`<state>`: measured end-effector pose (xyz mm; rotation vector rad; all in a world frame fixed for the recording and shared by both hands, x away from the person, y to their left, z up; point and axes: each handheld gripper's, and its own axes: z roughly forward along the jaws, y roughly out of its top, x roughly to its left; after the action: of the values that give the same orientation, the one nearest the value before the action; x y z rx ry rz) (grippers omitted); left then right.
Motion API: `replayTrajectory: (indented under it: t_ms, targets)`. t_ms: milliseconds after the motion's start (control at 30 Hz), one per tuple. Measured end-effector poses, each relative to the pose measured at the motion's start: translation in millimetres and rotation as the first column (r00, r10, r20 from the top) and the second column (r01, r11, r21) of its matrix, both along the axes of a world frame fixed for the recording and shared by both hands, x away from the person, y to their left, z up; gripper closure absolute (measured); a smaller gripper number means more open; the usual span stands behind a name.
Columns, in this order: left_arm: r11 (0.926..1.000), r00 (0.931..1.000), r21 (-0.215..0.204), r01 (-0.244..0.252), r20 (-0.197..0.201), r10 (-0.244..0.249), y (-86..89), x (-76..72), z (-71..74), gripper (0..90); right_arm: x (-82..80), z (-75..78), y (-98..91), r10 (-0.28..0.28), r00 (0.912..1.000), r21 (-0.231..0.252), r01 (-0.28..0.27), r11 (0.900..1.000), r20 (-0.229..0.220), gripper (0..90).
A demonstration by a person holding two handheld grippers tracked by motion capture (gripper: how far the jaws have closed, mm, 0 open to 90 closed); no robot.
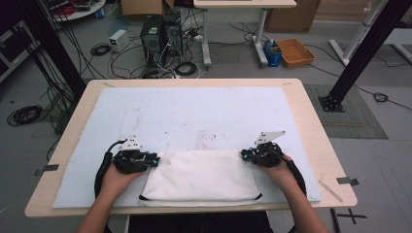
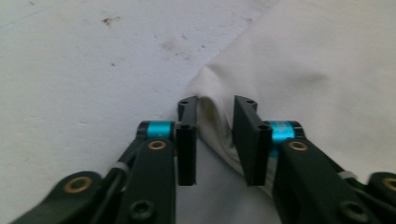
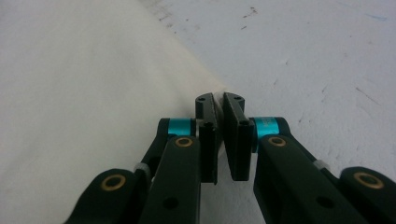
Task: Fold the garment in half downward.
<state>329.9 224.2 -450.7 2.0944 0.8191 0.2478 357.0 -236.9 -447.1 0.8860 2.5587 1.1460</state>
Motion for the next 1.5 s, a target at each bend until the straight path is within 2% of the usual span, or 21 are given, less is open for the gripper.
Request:
replayTrajectory:
  t_ms: [100,200,300,400,600,700,1000,1133,1167,1300,1500]
  targets:
    - [0.9998,0.9995,0.016,0.013,0.028,-0.013,-1.0,-1.9,1.1,84.4,-1.3,1.9,0.7,0.008,0.9997,-0.005,-0.008,1.0000,0.023,87.1]
    - [0.9997,0.9988,0.016,0.017,0.046,-0.017,0.5,-2.0,3.2,86.1,-2.5,5.5,0.9,0.005,0.9985,0.000,-0.005,1.0000,0.054,87.5]
    - [1.0000,0.9974,-0.010,0.001,0.073,0.000,4.6,-1.4,7.8,86.4,-2.6,9.9,0.7,0.000,0.9974,0.000,0.000,1.0000,0.072,87.7]
    - [0.9992,0.9973,-0.039,-0.010,0.072,0.013,9.3,2.8,10.4,86.4,0.4,13.9,1.2,-0.006,0.9966,0.003,0.006,1.0000,0.082,87.8]
    - [0.9977,0.9966,-0.059,-0.033,0.074,0.037,11.9,14.4,10.8,86.6,10.3,18.6,1.8,-0.019,0.9960,0.000,0.019,0.9998,0.087,88.1]
    - [0.9976,0.9965,-0.056,-0.041,0.070,0.045,13.0,18.0,9.8,86.6,14.3,20.5,0.9,-0.033,0.9954,-0.001,0.033,0.9994,0.090,88.2]
    - [0.9961,0.9932,-0.060,-0.065,0.093,0.070,13.6,25.4,16.2,87.1,23.5,18.1,-0.3,-0.046,0.9933,-0.006,0.047,0.9989,0.106,88.2]
    - [0.9965,0.9923,-0.046,-0.070,0.099,0.074,12.2,31.7,17.9,87.3,28.7,18.7,-0.5,-0.056,0.9915,-0.005,0.057,0.9984,0.118,88.3]
    - [0.9952,0.9914,-0.059,-0.078,0.100,0.084,11.7,33.0,17.5,87.4,30.2,18.8,-0.5,-0.060,0.9910,-0.006,0.061,0.9981,0.119,88.3]
    - [0.9948,0.9912,-0.044,-0.092,0.091,0.095,11.1,41.0,15.2,87.4,37.9,17.8,0.1,-0.076,0.9879,-0.022,0.080,0.9966,0.135,88.3]
    - [0.9941,0.9905,-0.040,-0.101,0.089,0.105,7.7,50.8,16.9,87.4,51.2,13.0,0.0,-0.096,0.9862,-0.025,0.101,0.9946,0.134,88.3]
